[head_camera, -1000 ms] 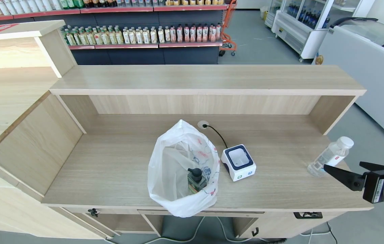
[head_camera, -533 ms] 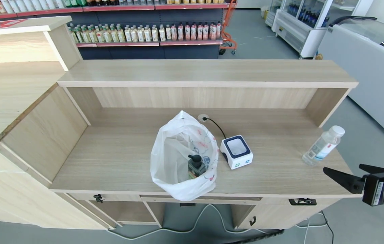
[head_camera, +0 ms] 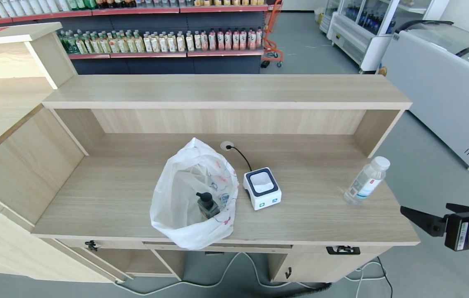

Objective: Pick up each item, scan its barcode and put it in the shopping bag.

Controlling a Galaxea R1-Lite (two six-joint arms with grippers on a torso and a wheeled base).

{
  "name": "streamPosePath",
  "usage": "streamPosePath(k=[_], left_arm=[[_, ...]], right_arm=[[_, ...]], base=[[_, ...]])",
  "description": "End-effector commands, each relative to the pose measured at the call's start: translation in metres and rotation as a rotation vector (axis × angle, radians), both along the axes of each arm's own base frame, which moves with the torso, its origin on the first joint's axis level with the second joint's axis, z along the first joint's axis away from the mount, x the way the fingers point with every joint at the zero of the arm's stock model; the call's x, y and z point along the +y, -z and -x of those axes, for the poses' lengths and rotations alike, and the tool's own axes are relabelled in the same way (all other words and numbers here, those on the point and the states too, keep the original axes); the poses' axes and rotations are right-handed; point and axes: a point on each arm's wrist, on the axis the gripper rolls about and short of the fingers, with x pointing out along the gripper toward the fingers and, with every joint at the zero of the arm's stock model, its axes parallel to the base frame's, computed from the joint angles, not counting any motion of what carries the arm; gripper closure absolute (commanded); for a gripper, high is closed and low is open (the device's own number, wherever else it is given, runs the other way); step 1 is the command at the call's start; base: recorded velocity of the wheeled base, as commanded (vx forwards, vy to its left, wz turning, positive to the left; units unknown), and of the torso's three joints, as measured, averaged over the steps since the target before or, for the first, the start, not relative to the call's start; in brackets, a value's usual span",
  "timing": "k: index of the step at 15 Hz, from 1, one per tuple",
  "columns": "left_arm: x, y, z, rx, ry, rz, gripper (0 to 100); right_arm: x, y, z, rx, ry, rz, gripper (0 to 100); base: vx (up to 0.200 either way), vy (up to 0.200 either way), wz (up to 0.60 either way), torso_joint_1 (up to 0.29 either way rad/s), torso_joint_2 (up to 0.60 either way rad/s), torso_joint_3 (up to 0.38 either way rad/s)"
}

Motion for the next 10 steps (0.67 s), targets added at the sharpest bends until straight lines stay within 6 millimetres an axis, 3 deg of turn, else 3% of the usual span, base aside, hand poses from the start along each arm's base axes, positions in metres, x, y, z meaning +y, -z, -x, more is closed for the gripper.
streamPosePath(k=[1, 10], left_arm=[[0.0000, -0.0001, 0.0000, -0.002, 0.002, -0.002, 0], [0.0000, -0.0001, 0.0000, -0.002, 0.002, -0.003, 0]], right_arm=[[-0.0057, 0.0044, -0.0070, 0.027, 0.033, 0.004, 0], [-0.0040, 0.0081, -0.0045, 0.044, 0.015, 0.001, 0]], base=[[0.000, -0.200, 0.00, 0.002, 0.00, 0.002], [0.000, -0.200, 0.00, 0.004, 0.00, 0.002]])
